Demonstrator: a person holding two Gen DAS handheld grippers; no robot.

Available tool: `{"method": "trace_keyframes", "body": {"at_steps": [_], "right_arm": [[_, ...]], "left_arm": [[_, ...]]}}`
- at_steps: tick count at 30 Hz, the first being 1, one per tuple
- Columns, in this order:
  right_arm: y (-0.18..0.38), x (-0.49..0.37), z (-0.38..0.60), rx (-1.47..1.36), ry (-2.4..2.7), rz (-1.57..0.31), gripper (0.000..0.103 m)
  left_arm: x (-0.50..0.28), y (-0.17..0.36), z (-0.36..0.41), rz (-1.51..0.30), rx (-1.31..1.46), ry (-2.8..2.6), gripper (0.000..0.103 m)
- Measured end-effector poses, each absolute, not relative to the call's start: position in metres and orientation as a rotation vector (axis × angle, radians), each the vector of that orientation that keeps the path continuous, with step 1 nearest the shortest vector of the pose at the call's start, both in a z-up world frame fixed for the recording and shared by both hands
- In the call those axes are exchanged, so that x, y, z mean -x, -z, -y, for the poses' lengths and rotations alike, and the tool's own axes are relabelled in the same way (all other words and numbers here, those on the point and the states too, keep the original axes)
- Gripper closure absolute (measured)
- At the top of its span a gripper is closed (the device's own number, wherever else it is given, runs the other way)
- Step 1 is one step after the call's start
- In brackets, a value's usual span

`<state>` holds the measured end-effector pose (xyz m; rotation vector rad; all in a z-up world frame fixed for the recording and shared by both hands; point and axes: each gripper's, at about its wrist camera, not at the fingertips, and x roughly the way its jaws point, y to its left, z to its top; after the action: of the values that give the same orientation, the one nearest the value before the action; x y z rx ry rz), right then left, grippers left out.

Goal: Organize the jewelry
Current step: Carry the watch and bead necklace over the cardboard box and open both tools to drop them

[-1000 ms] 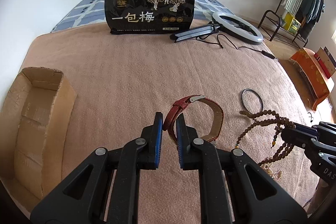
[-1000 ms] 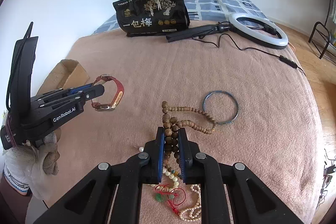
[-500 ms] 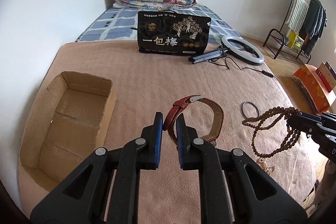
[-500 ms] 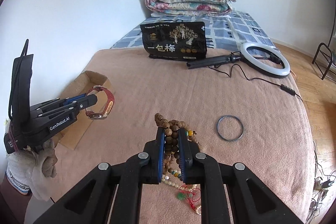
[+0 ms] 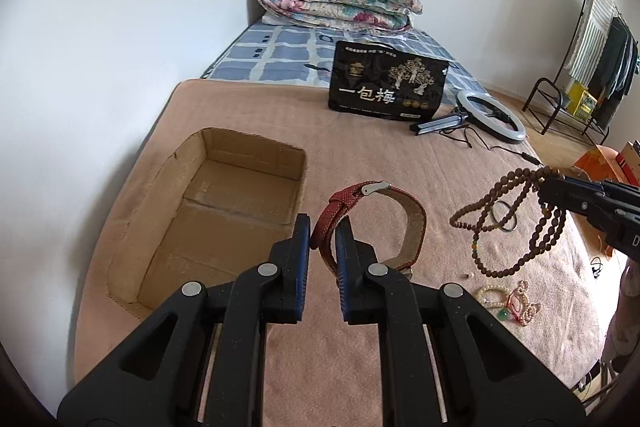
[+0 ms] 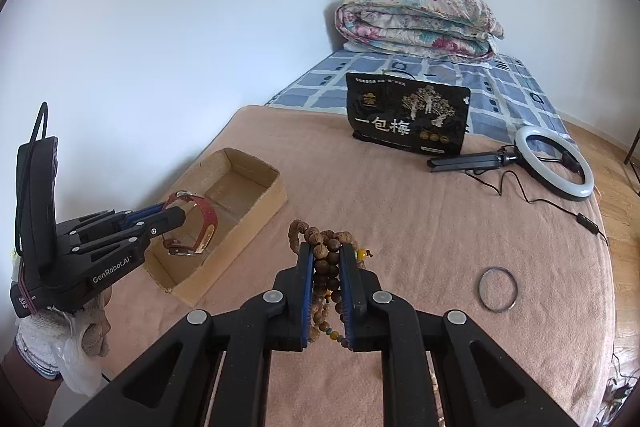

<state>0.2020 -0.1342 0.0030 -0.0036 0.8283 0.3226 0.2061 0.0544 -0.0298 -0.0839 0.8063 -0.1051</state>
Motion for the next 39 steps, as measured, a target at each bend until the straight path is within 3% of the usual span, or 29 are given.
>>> {"method": "trace_keyframes", "body": {"at_steps": [16, 39], "right_arm": [[-0.017, -0.246, 0.043, 0.003, -0.468, -0.782, 0.093], [0.044, -0.32, -0.035, 0.031, -0.52, -0.858, 0.093]], "left_arm": [[-0.195, 0.075, -0.158, -0.884, 0.141, -0.052, 0.092], [-0.208, 0.107, -0.183, -0.899, 0.131, -0.103, 0.092]]}}
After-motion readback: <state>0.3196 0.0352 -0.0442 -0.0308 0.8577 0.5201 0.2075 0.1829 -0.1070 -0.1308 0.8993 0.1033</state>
